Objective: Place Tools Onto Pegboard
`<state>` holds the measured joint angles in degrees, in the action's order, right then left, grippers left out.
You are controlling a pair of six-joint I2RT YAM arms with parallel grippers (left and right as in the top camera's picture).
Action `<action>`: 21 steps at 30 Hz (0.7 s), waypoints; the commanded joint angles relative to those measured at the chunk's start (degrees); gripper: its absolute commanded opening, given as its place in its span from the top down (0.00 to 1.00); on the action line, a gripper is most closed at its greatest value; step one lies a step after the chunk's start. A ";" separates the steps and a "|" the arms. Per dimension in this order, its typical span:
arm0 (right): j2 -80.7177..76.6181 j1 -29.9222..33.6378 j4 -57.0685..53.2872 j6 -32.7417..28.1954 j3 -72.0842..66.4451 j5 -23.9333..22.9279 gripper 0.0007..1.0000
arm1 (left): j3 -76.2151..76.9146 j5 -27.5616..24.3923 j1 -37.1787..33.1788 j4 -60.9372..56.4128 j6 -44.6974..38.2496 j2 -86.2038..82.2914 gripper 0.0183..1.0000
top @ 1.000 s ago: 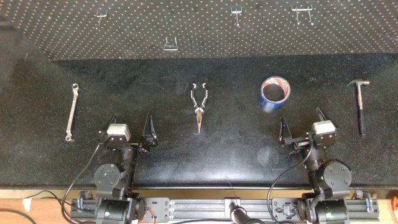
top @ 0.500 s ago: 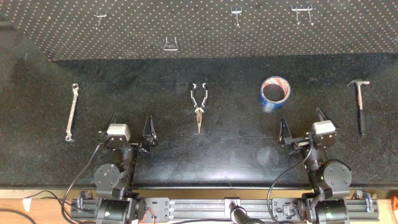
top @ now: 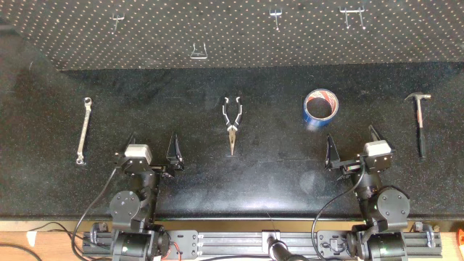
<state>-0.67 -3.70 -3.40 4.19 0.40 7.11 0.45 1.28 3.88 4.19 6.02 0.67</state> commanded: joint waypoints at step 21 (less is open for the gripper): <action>0.61 0.28 -0.39 -0.37 -0.15 -0.50 0.01 | 69.75 -0.87 -43.93 60.89 -39.87 84.08 0.01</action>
<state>-0.47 -3.70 -3.51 4.19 0.47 6.72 65.67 1.80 -36.27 64.42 -27.00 79.11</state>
